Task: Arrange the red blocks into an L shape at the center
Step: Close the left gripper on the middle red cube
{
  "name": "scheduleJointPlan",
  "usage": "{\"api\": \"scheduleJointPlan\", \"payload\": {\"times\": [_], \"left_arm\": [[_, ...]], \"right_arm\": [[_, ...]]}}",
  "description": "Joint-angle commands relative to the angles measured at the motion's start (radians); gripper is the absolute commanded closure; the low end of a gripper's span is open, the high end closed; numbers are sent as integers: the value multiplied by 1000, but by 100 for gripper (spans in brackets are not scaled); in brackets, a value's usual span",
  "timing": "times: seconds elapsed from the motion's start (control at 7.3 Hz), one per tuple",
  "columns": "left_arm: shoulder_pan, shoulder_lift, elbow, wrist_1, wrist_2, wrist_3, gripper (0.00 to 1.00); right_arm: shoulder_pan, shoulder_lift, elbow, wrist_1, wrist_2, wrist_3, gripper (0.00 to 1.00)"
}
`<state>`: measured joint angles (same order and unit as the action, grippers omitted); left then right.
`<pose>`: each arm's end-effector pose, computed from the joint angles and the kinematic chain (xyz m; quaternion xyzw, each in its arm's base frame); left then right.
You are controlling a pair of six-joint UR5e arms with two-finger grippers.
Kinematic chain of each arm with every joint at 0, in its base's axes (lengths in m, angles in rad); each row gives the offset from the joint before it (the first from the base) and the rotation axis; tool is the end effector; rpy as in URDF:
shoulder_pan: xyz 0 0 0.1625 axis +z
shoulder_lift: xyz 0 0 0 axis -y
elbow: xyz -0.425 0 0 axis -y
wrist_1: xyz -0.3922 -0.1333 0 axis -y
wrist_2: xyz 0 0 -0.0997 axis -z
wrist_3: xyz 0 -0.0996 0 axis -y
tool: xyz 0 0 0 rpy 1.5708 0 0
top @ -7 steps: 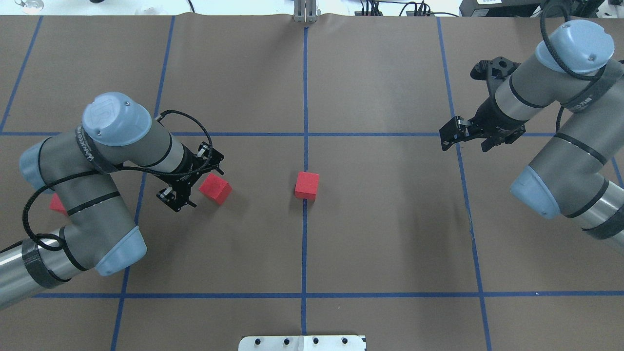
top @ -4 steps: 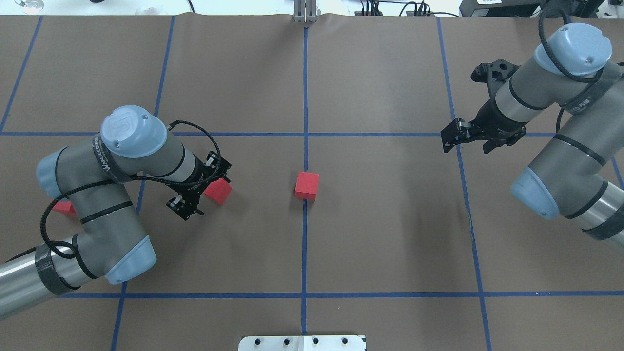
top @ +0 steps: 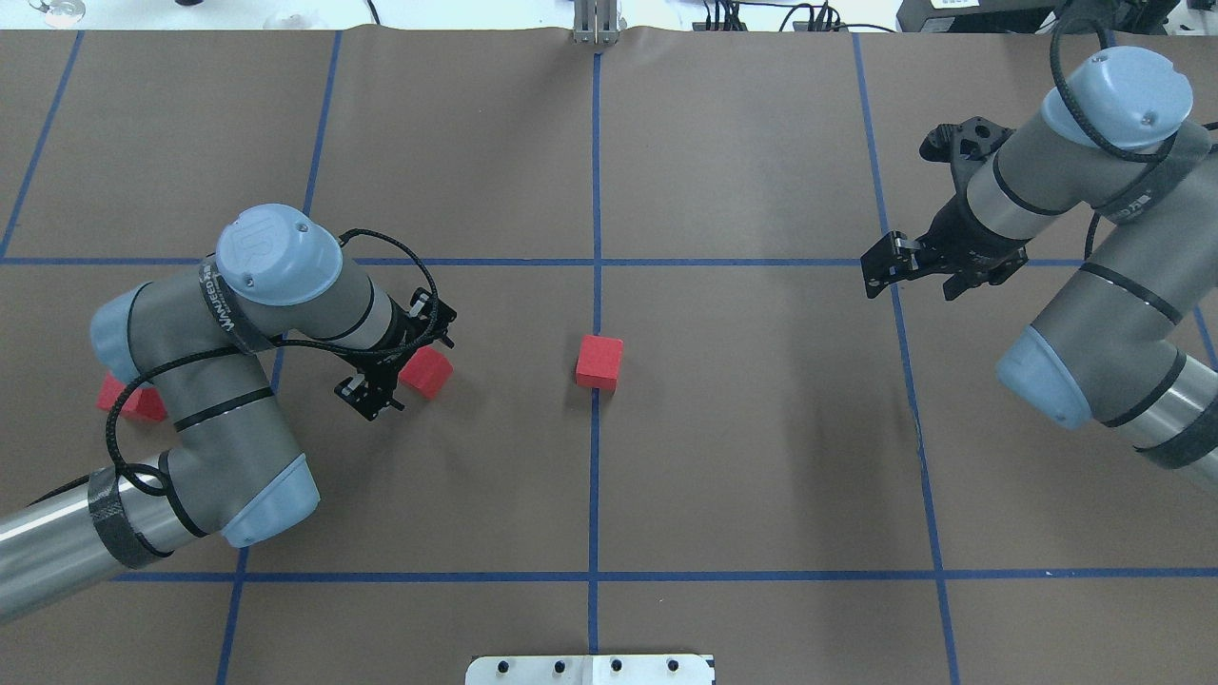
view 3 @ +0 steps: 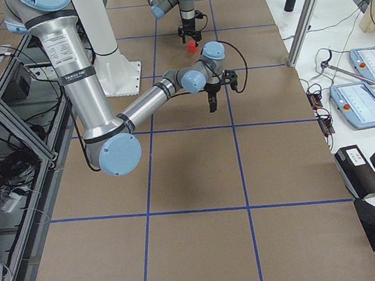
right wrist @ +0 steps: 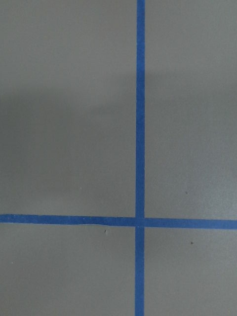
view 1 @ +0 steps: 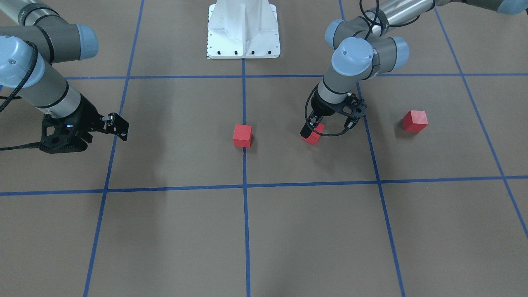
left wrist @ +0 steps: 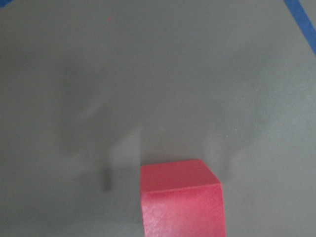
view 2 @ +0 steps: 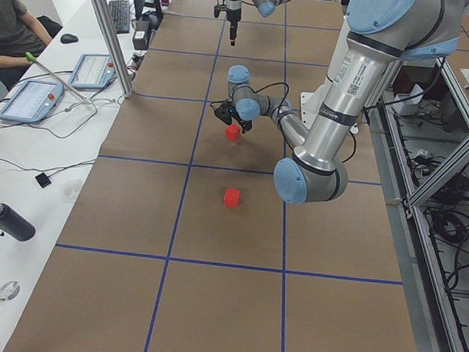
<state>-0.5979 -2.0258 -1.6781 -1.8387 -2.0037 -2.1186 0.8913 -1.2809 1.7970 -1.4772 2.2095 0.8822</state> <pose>0.4879 -0.4430 0.3226 -0.1866 0.3987 -0.4116 0.7980 -0.3133 -0.5055 0.3847 -0.0084 -0.4133 -0.0021 0.9105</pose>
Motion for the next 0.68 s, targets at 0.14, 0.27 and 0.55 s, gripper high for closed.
{"api": "scheduleJointPlan", "payload": {"times": [0.14, 0.27, 0.55], "left_arm": [[-6, 1, 11, -1, 8, 6, 1], [-6, 1, 20, -1, 28, 8, 4], [-10, -1, 28, 1, 36, 6, 48]], "right_arm": [[0, 0, 1, 0, -1, 3, 0], [-2, 0, -2, 0, -1, 3, 0], [-3, 0, -7, 0, -1, 3, 0]]}}
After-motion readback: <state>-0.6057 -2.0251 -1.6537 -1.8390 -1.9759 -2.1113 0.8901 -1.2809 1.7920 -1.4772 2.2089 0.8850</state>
